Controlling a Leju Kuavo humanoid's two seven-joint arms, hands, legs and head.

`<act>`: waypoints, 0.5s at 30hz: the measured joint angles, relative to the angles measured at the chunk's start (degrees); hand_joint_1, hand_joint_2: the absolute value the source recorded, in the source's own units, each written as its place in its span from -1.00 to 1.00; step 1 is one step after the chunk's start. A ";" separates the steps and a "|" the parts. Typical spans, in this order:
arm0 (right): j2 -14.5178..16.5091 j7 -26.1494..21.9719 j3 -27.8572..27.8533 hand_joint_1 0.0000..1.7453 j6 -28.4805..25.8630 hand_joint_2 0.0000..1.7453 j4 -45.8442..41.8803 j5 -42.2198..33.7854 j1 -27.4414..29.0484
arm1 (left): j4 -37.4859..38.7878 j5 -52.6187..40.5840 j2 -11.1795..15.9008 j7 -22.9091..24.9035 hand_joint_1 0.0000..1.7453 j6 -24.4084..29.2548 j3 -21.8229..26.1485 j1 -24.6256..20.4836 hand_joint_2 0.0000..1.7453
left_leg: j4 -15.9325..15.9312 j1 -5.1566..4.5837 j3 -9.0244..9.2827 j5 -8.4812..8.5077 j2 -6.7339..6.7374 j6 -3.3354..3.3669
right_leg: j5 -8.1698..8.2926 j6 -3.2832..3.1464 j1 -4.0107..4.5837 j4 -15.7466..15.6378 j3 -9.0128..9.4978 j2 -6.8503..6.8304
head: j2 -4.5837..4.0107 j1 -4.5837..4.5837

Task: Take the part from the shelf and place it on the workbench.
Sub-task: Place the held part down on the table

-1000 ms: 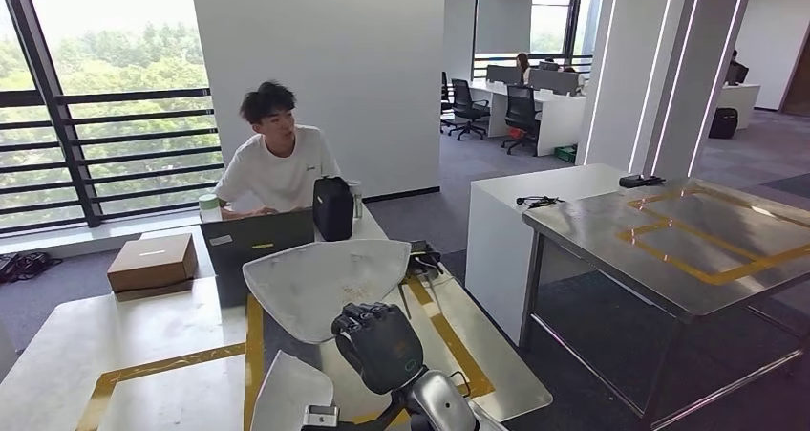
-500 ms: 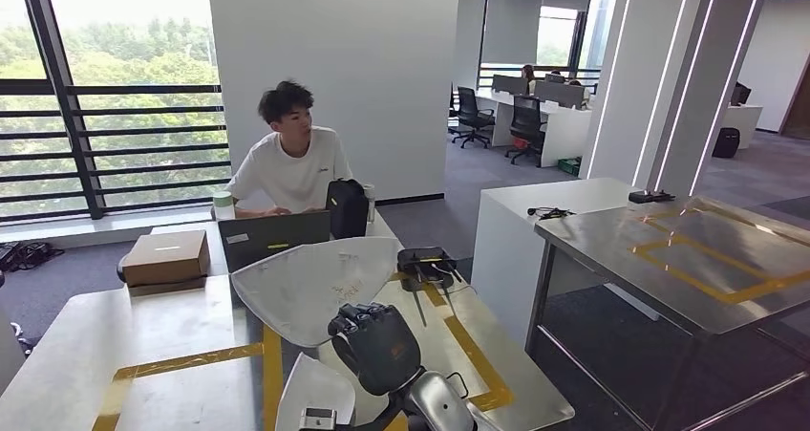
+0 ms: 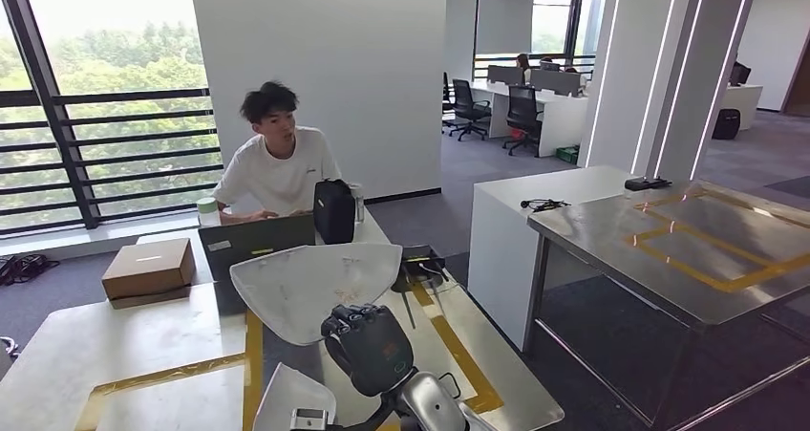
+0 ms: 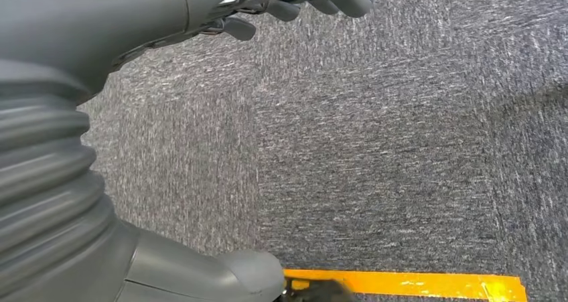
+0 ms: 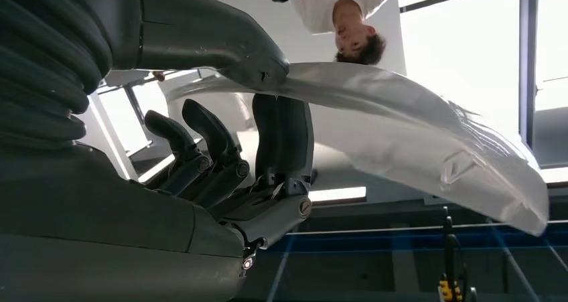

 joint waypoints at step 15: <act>0.99 0.19 0.10 0.82 0.91 1.00 0.59 0.40 -0.55 | 0.04 0.17 -0.01 -0.18 -1.00 -0.17 0.19 0.24 1.00 | -12.96 0.09 5.34 7.10 -0.06 3.06 | -8.05 3.50 -0.11 14.30 -5.68 0.13 | 0.00 0.38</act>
